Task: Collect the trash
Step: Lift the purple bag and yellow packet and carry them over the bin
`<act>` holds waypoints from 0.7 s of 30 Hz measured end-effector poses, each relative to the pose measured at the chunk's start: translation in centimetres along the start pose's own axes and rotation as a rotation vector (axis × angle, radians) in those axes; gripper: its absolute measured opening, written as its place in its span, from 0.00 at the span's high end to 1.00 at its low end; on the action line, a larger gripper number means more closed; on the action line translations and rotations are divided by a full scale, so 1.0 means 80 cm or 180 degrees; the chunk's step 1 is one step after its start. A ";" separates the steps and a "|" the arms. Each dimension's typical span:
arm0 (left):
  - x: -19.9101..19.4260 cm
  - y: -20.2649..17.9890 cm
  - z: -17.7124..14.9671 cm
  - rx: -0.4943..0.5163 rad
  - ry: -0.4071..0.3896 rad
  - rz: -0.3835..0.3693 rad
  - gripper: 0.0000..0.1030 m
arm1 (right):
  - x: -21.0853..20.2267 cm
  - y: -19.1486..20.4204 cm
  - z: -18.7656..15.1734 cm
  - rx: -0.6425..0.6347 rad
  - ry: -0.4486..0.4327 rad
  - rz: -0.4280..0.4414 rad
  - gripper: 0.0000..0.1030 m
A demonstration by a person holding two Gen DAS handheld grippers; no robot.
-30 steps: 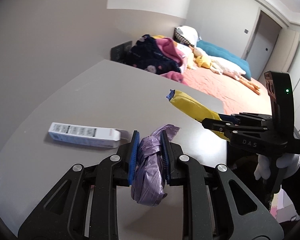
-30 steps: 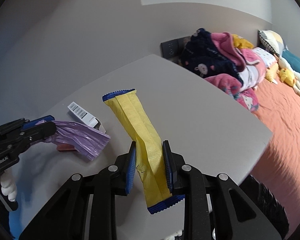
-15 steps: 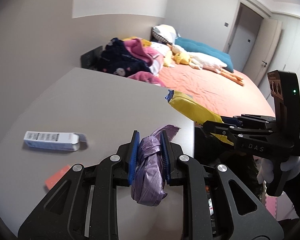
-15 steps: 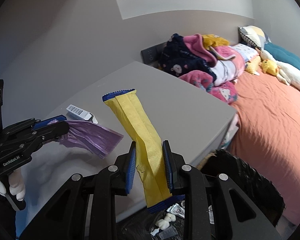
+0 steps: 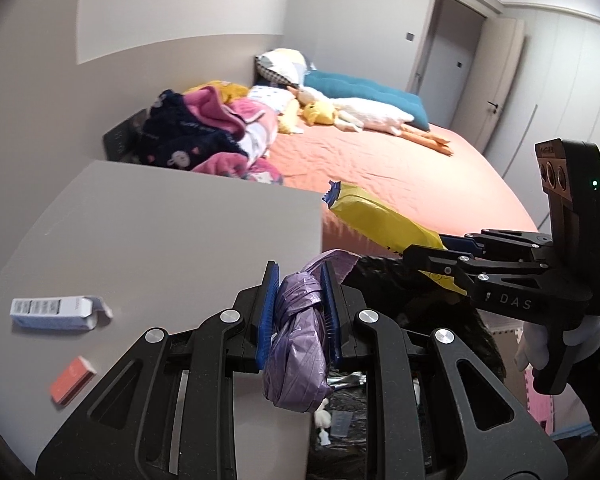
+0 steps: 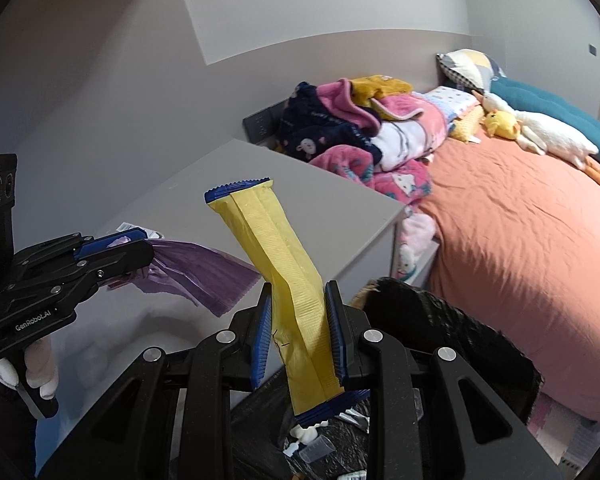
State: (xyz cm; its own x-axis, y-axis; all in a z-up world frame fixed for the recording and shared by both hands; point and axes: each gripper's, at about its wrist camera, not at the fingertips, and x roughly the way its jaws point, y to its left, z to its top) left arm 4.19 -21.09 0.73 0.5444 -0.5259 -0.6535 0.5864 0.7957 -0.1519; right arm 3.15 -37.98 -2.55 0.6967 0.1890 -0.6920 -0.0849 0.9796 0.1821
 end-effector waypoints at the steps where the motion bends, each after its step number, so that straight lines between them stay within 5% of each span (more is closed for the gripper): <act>1: 0.002 -0.005 0.001 0.0021 0.0004 -0.0019 0.79 | -0.003 -0.003 -0.001 0.0016 -0.0007 -0.0013 0.74; 21: 0.033 -0.077 0.028 0.0488 0.0074 -0.0438 0.79 | -0.063 -0.061 -0.030 0.0395 -0.0180 -0.0313 0.74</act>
State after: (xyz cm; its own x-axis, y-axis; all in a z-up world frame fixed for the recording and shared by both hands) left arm 3.39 -28.09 1.61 0.4399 -0.6179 -0.6517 0.7396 0.6609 -0.1274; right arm -1.67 -43.57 -1.61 0.7365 0.0850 -0.6711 0.0720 0.9766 0.2027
